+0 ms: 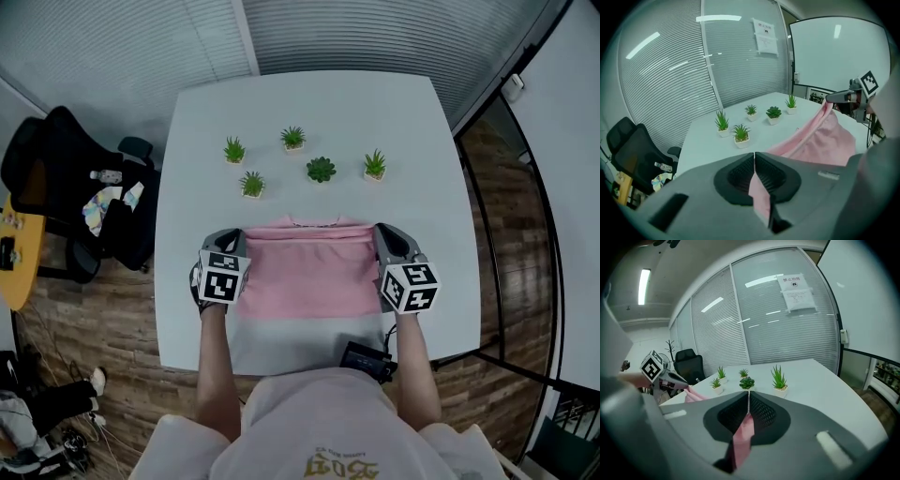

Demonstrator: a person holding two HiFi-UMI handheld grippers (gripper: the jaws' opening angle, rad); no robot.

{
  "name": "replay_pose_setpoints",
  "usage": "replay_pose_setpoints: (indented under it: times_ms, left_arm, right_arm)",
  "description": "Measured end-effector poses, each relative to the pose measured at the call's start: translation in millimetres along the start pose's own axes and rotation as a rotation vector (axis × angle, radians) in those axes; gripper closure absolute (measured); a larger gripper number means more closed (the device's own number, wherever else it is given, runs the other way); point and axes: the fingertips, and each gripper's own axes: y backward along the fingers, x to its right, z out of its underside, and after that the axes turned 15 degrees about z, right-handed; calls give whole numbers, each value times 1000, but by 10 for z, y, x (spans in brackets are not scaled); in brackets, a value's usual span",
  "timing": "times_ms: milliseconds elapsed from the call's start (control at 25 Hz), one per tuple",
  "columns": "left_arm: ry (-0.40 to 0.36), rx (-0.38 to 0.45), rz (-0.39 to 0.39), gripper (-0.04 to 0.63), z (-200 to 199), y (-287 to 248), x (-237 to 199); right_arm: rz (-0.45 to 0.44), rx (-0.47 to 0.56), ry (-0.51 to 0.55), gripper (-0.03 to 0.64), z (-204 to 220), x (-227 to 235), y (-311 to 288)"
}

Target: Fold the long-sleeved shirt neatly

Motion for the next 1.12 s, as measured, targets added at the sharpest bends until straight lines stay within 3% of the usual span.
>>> replay_pose_setpoints:
  times_ms: [720,1120]
  left_arm:
    - [-35,-96,-67,569,208,-501,-133]
    - [-7,-33,-86,479,105,-426,-155]
  right_arm:
    - [2,-91,17,572,359,55,-454]
    - [16,-68,-9,566,289,64,-297]
